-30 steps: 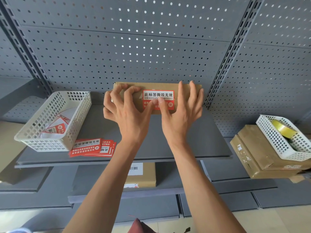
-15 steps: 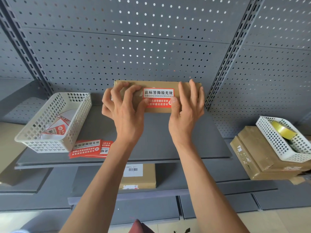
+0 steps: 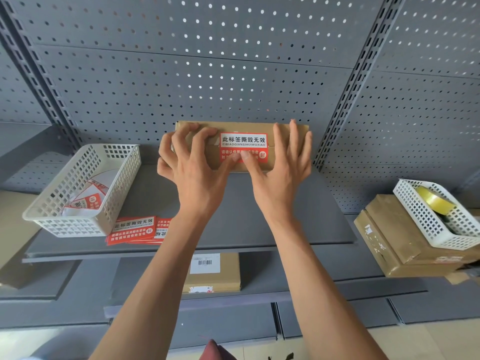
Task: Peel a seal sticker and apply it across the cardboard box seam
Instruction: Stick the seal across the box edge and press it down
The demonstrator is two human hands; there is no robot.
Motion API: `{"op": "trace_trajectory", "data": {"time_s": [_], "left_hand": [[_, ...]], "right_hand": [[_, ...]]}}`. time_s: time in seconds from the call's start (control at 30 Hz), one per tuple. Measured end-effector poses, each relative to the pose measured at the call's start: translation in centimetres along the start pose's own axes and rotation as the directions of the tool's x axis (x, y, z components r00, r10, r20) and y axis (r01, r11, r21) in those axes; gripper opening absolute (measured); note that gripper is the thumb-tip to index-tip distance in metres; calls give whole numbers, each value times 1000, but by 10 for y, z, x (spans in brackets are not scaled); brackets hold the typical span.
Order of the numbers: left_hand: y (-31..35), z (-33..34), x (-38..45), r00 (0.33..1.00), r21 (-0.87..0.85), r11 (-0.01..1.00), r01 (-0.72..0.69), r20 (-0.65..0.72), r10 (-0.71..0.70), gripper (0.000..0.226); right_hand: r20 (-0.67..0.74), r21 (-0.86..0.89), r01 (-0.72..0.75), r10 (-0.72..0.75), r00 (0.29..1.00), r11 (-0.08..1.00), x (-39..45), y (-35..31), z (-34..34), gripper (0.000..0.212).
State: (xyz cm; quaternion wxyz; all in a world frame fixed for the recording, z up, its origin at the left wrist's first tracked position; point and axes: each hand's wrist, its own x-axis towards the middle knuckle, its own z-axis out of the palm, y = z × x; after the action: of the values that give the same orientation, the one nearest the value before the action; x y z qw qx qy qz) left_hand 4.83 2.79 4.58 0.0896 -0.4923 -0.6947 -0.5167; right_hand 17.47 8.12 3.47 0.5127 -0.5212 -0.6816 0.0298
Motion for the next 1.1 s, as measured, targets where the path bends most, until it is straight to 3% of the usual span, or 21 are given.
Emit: {"op": "trace_trajectory", "data": {"time_s": [0.67, 0.87, 1.1], "left_hand": [[-14, -9, 1, 996, -77, 996, -50, 72, 55, 39], [9, -9, 5, 994, -65, 992, 112, 27, -110, 28], [26, 12, 10, 972, 14, 978, 207, -113, -204, 52]], "right_hand": [[-37, 155, 71, -66, 997, 985, 2, 16, -6, 43], [-132, 206, -12, 40, 990, 978, 6, 1, -7, 29], [-240, 26, -150, 151, 959, 988, 17, -29, 6, 55]]}}
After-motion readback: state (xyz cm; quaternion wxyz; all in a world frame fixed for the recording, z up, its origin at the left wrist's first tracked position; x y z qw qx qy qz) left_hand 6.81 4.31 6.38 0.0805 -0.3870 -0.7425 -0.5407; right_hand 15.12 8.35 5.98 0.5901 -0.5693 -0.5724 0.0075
